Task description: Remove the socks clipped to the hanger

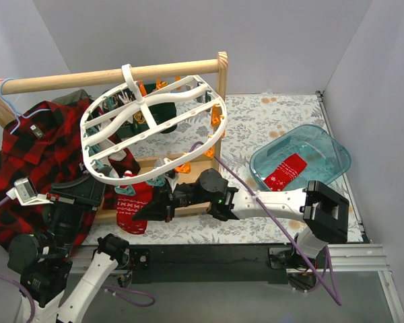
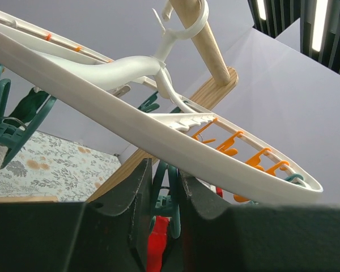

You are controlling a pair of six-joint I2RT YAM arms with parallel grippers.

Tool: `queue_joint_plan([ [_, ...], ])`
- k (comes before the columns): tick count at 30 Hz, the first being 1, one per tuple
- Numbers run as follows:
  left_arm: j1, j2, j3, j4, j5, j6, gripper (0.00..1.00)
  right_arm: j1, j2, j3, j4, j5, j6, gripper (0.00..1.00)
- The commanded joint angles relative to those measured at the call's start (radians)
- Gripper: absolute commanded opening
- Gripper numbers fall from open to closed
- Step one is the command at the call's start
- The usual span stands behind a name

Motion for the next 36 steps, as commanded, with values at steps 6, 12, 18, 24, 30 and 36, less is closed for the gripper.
queue_joint_plan([
  [6,0.003,0.013,0.017,-0.053,0.034,0.041,0.00,-0.011,-0.094,-0.117,0.020,0.045,0.006,0.01],
  [12,0.003,0.024,0.016,-0.041,0.099,0.071,0.00,-0.051,-0.258,-0.324,-0.049,0.169,-0.035,0.01],
  [18,0.003,0.048,0.037,-0.041,0.153,0.133,0.00,-0.204,-0.561,-0.586,-0.218,0.376,-0.025,0.01],
  [24,0.003,0.065,0.055,-0.038,0.213,0.196,0.00,-0.470,-0.931,-0.634,-0.632,0.683,-0.067,0.01],
  [30,0.003,0.096,0.075,-0.012,0.288,0.249,0.00,-0.808,-0.962,-0.467,-0.997,0.816,-0.152,0.01],
  [36,0.003,0.114,0.086,0.024,0.356,0.273,0.00,-1.180,-0.800,-0.390,-1.085,0.655,-0.118,0.01],
])
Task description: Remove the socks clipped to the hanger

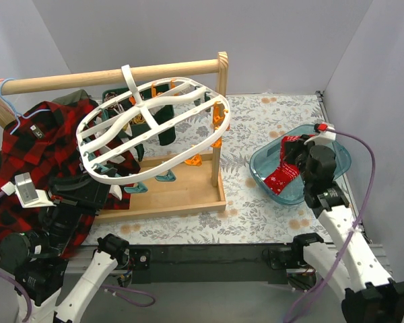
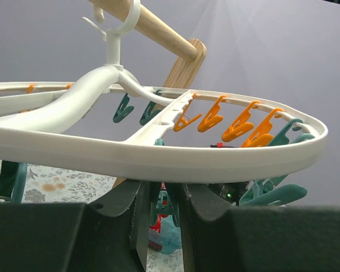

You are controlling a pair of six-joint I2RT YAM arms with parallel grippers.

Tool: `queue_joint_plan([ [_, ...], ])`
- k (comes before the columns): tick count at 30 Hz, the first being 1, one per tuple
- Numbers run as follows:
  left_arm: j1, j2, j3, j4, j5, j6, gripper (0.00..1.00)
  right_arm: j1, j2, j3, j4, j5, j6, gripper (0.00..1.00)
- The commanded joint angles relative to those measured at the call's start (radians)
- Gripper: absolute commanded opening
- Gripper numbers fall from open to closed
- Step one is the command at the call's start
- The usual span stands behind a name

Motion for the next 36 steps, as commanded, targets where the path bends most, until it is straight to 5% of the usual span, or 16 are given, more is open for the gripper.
queue_joint_plan([
  [1,-0.001,0.051,0.012,-0.019,0.166,0.041,0.00,-0.212,0.105,0.045,-0.138,-0.080,0.013,0.01],
  [3,-0.001,0.054,0.014,-0.016,0.174,0.049,0.00,-0.260,0.167,0.037,-0.144,-0.129,0.025,0.01],
  [7,-0.001,0.057,0.014,-0.013,0.177,0.061,0.00,-0.296,0.237,0.028,-0.168,-0.164,0.002,0.34],
  [16,-0.001,0.085,0.037,-0.009,0.198,0.084,0.00,-0.293,0.168,-0.005,-0.217,-0.258,-0.074,0.78],
  [22,-0.001,0.091,0.031,-0.009,0.204,0.077,0.00,-0.271,0.118,0.032,-0.303,-0.313,-0.094,0.79],
  [26,-0.001,0.090,0.031,-0.004,0.208,0.072,0.00,-0.126,0.055,0.037,-0.313,-0.364,-0.103,0.78],
  [32,-0.001,0.083,0.041,-0.009,0.204,0.069,0.00,0.247,-0.060,-0.026,-0.187,-0.350,-0.045,0.77],
  [36,-0.001,0.079,0.038,-0.013,0.203,0.061,0.00,0.507,-0.073,-0.099,0.048,-0.306,-0.025,0.77],
])
